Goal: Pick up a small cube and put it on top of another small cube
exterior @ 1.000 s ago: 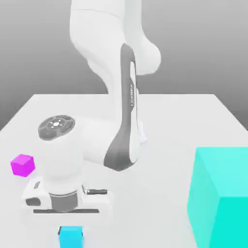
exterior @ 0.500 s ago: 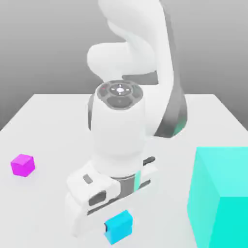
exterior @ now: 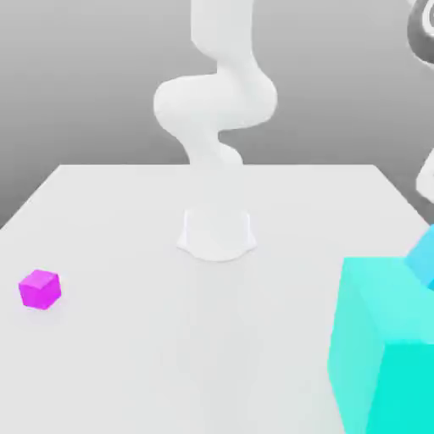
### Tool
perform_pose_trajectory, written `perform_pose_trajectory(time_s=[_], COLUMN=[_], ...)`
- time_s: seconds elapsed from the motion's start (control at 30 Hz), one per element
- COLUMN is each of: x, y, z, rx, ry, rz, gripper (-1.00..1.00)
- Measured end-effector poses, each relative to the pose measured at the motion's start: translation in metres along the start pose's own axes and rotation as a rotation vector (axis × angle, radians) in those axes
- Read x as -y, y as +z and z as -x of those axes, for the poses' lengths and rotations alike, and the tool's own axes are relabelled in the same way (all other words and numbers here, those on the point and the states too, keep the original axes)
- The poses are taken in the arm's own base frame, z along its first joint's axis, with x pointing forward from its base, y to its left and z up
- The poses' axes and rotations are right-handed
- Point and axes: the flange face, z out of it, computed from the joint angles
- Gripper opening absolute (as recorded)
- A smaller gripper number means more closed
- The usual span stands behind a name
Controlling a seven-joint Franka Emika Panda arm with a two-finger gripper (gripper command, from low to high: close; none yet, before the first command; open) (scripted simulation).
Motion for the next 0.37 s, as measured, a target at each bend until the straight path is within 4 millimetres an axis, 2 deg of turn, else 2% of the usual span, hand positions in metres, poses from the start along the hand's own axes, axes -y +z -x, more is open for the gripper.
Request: perform_pose_trajectory(time_s=[0.1, 0.13, 0.17, 0.2, 0.23, 0.27, 0.37], x=[0.043, 0.050, 0.044, 0.029, 0.024, 0.028, 0.028], y=[-0.038, -0.039, -0.029, -0.013, 0.004, 0.018, 0.018], z=[0.004, 0.002, 0.000, -0.001, -0.001, -0.002, -0.002], rx=[-0.039, -0.048, -0.050, -0.049, -0.048, -0.049, -0.049], ry=[0.082, 0.119, 0.157, 0.200, 0.220, 0.219, 0.220], rz=[-0.102, -0.139, -0.159, -0.169, -0.174, -0.177, -0.177], gripper=[-1.00, -1.00, -1.00, -1.00, -1.00, 1.00, 1.00])
